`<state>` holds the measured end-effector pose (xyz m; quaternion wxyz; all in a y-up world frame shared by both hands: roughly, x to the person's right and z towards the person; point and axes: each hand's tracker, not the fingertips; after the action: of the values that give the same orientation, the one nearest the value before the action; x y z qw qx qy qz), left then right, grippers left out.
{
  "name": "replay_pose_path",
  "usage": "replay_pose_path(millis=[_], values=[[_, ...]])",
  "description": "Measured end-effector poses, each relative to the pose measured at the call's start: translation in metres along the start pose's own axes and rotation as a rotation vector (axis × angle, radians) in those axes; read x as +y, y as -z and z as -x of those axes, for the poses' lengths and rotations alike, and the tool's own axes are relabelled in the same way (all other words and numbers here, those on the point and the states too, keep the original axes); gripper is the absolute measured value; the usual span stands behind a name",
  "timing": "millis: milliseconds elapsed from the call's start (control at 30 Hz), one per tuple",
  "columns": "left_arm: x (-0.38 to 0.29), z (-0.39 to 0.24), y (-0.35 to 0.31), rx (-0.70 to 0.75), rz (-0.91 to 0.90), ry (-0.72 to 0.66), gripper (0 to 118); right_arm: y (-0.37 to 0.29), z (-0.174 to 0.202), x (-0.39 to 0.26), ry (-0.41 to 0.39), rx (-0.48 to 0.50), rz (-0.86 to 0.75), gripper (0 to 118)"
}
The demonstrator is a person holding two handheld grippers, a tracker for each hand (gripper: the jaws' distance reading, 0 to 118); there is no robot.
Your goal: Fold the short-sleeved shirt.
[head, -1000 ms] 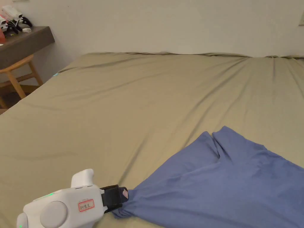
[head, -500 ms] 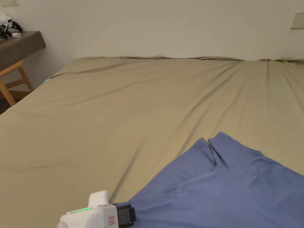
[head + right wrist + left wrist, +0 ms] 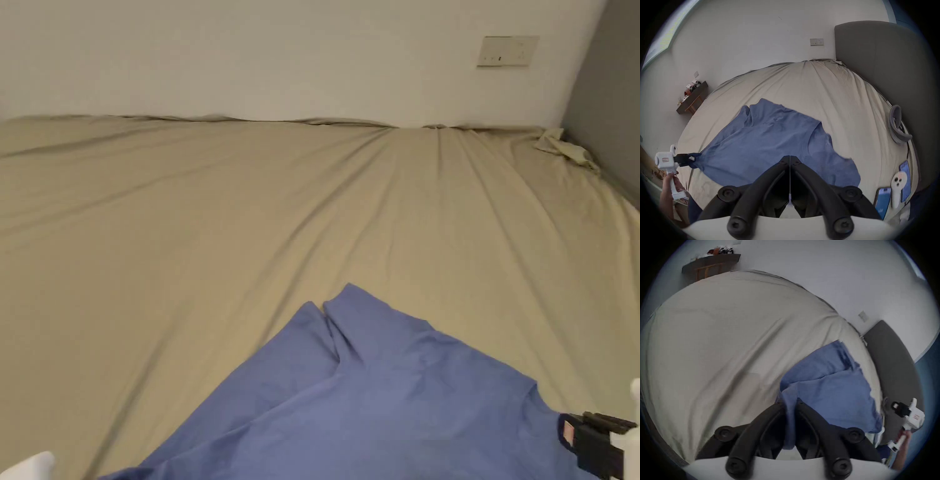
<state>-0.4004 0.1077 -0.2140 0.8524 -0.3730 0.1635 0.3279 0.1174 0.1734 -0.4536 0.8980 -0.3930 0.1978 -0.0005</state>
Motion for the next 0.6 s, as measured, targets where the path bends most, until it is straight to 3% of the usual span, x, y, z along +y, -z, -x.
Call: replay_pose_path(millis=[33,67,100,167,267,433,467,500,533,567,600], values=[[0.004,-0.003,-0.002,-0.014,-0.01,-0.006,4,0.012,-0.006,0.012,0.0,-0.01,-0.007,23],[0.007,-0.006,-0.003,-0.039,-0.013,-0.01,4,0.027,-0.013,0.025,0.004,-0.025,0.001,85],[0.011,-0.009,-0.004,-0.063,-0.011,-0.019,4,0.044,-0.016,0.04,-0.002,-0.04,0.036,118],[0.018,-0.011,-0.006,-0.076,-0.026,0.0,4,0.087,-0.028,0.057,-0.003,-0.036,0.089,118],[0.02,-0.038,-0.012,-0.059,-0.028,0.039,4,0.156,-0.049,0.073,-0.025,-0.12,0.225,118],[0.022,-0.042,-0.009,-0.056,-0.011,0.054,4,0.226,-0.045,0.071,-0.044,-0.187,0.34,113],[0.021,-0.042,-0.009,-0.052,-0.007,0.053,4,0.233,-0.043,0.066,-0.048,-0.183,0.372,96],[0.02,-0.043,-0.008,-0.046,-0.004,0.051,4,0.216,-0.027,0.062,-0.06,-0.18,0.403,65],[0.023,-0.039,-0.009,-0.039,-0.002,0.049,4,0.215,-0.022,0.055,-0.069,-0.152,0.424,42],[0.022,-0.038,-0.01,-0.039,0.001,0.044,4,0.203,-0.015,0.052,-0.097,-0.194,0.341,40],[0.022,-0.038,-0.01,-0.037,0.003,0.041,4,0.193,-0.011,0.05,-0.124,-0.198,0.305,28]])
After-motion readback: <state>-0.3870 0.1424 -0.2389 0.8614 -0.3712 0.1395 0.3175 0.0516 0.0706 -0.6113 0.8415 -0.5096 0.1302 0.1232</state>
